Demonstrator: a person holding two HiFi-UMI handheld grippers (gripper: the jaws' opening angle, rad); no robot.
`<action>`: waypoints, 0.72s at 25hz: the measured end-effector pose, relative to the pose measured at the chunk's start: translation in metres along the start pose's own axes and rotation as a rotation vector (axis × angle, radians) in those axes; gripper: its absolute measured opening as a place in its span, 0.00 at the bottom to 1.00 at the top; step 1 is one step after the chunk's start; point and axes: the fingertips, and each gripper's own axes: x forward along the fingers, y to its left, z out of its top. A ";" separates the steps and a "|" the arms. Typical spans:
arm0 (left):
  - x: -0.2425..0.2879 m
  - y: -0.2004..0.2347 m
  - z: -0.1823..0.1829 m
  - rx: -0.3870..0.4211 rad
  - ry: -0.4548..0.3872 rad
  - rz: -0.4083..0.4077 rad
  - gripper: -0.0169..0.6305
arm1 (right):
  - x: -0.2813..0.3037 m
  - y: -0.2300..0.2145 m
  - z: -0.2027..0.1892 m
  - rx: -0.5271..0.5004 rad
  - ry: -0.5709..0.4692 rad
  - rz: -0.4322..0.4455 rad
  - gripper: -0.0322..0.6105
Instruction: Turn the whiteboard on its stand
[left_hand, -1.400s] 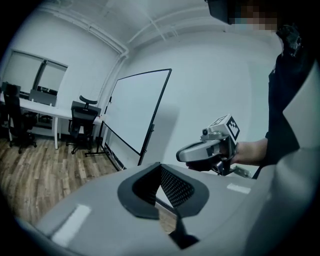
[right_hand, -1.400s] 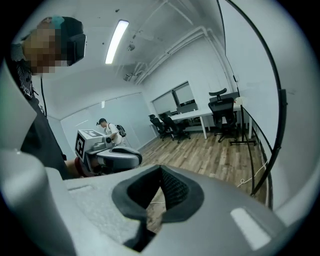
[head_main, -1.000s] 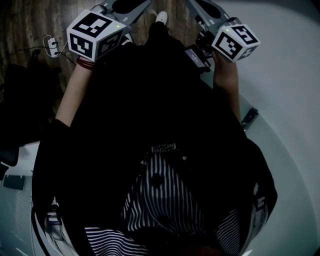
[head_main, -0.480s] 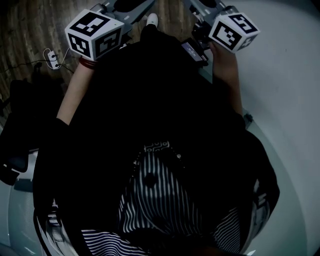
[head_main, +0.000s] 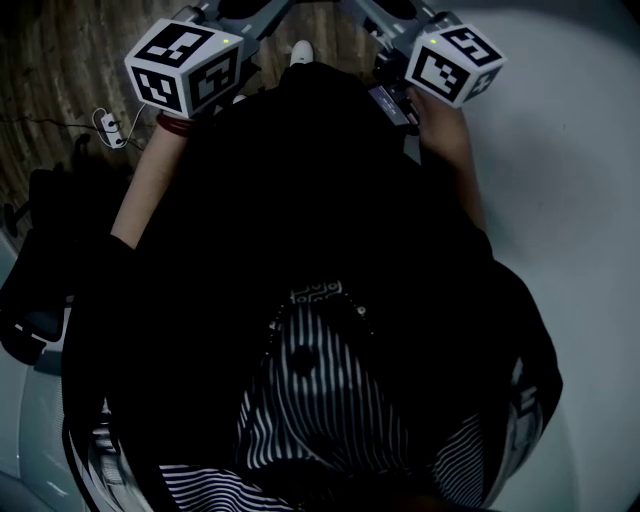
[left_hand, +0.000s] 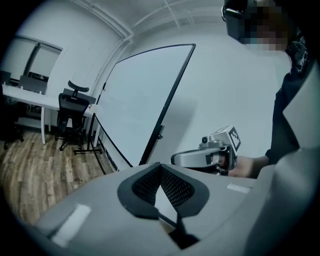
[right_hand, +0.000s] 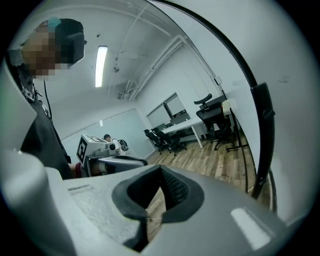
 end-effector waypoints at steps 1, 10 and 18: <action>0.003 0.000 0.001 0.012 0.004 0.015 0.03 | 0.000 0.000 0.000 -0.005 0.003 0.007 0.05; 0.060 -0.046 0.081 0.015 0.043 0.074 0.03 | -0.073 -0.034 0.085 -0.009 -0.005 0.083 0.05; 0.051 -0.015 0.006 0.047 0.073 0.076 0.03 | -0.038 -0.045 0.011 0.025 -0.053 0.064 0.05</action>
